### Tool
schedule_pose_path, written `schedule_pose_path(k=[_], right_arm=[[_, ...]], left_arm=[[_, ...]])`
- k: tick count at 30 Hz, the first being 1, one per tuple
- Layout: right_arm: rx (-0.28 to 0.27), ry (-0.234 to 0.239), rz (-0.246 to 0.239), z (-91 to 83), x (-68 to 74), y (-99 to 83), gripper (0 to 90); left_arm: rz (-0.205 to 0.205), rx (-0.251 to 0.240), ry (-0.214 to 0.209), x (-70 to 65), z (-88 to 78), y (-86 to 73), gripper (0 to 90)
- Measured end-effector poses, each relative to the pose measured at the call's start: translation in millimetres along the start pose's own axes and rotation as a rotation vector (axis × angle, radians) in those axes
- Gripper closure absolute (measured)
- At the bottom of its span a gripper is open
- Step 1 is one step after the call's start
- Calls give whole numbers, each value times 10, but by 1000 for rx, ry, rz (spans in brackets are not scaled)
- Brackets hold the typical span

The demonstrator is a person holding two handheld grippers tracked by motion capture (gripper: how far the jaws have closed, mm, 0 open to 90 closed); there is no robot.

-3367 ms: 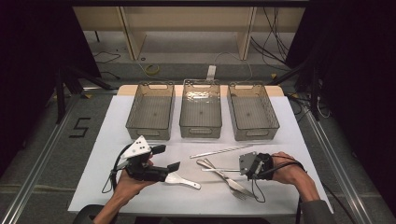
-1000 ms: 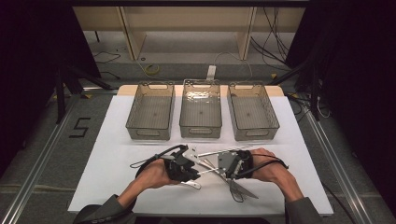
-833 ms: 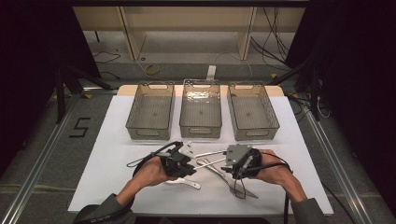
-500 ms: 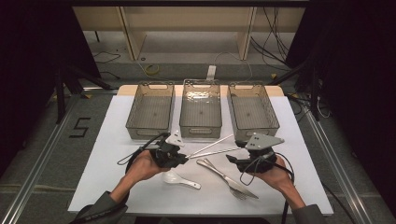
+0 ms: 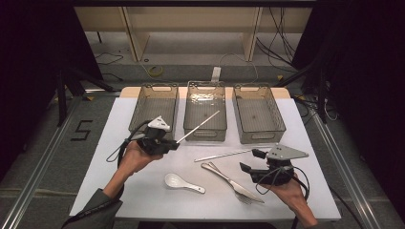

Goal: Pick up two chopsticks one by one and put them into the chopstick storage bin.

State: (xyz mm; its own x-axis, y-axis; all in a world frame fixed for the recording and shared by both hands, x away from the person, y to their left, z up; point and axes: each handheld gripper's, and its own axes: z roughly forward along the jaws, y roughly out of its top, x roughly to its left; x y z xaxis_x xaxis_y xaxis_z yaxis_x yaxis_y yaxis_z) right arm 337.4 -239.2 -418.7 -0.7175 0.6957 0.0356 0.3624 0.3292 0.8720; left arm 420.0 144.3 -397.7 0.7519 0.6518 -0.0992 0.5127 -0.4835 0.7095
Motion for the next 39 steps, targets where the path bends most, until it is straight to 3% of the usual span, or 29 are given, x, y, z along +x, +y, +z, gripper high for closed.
schedule_pose_path(k=[4,8,12,16,21,29,33,39], right_arm=[[-29,11,51,-71,-3,-68,311],[-16,-2,63,-120,-4,-134,305],[-1,-8,69,-153,-9,-186,298],[-2,3,70,-183,9,-207,298],[7,7,53,-199,47,-223,297],[-6,7,70,-259,74,-236,279],[-10,12,67,-271,83,-245,277],[1,20,68,-263,90,-248,276]], left_arm=[[-40,-34,40,153,-78,35,833],[-69,-57,69,291,-132,103,832],[-81,-49,111,413,-128,182,832],[-129,-69,143,596,-122,242,833],[-162,-63,173,767,-71,281,833],[-204,-26,232,1007,62,273,833],[-248,-11,251,1172,108,229,833],[-268,6,277,1284,119,198,832]])
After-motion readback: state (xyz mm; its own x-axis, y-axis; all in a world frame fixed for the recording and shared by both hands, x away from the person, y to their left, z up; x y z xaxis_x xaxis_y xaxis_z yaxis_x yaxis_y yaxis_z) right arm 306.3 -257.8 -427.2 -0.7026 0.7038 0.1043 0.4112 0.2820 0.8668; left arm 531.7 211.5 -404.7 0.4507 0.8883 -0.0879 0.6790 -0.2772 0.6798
